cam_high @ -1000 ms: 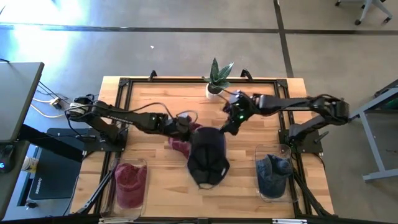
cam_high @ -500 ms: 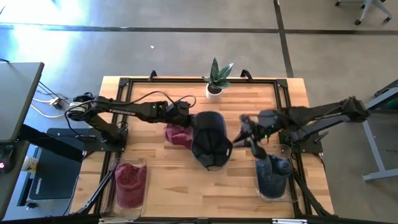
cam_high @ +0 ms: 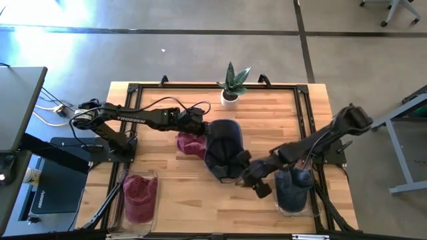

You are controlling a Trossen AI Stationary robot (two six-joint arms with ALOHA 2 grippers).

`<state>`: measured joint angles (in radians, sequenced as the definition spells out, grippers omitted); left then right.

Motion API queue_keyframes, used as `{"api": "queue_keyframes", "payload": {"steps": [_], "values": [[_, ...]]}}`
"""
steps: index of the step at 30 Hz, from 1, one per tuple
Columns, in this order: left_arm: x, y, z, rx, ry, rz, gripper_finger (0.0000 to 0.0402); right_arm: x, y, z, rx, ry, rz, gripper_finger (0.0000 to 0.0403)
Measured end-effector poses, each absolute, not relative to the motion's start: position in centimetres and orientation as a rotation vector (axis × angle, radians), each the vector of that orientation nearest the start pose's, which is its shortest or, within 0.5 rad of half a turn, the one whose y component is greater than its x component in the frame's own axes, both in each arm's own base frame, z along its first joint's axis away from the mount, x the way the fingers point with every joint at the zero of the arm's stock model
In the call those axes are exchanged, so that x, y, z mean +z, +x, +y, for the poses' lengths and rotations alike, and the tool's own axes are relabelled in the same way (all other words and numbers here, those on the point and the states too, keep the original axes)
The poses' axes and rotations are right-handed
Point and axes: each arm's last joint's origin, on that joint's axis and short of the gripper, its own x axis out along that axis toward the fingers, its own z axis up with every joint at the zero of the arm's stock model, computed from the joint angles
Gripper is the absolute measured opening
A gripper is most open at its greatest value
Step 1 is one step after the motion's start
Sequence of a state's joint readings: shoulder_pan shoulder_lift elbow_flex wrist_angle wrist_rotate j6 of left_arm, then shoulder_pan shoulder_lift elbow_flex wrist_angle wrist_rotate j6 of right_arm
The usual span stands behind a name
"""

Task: Pick & Place hat
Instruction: Put the blue cap into the right transparent bin

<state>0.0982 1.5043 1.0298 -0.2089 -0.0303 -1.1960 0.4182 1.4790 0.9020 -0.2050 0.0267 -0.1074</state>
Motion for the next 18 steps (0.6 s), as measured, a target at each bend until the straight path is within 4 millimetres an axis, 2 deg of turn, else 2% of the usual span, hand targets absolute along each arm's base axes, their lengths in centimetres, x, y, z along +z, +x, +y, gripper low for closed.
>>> {"api": "queue_keyframes", "payload": {"steps": [3, 5, 8, 10, 13, 14, 18], "values": [[24.7, 32.1, 3.3, 0.513, -1.156, 0.529, 0.0000, 20.0, 28.0, 12.9, 0.353, -0.383, 0.772, 0.0214], [24.7, 32.1, 3.2, 0.509, -1.153, 0.532, 0.0000, 19.4, 28.4, 13.3, 0.340, -0.397, 0.765, 0.0198], [24.7, 32.1, 3.2, 0.486, -1.137, 0.546, 0.0000, 18.9, 28.8, 13.3, 0.285, -0.378, 0.765, 0.0152], [24.7, 32.1, 3.2, 0.481, -1.136, 0.550, 0.0000, 18.9, 28.9, 13.2, 0.213, -0.349, 0.753, 0.0103], [24.7, 32.1, 3.1, 0.455, -1.140, 0.564, 0.0000, 19.5, 29.0, 12.7, 0.137, -0.253, 0.744, 0.0024], [24.8, 32.1, 3.1, 0.445, -1.142, 0.571, 0.0000, 19.9, 28.8, 12.6, 0.120, -0.207, 0.736, 0.0015], [24.9, 32.3, 2.1, 0.358, -1.150, 0.606, 0.0000, 22.3, 28.0, 11.2, 0.004, 0.057, 0.700, 0.0029]]}}
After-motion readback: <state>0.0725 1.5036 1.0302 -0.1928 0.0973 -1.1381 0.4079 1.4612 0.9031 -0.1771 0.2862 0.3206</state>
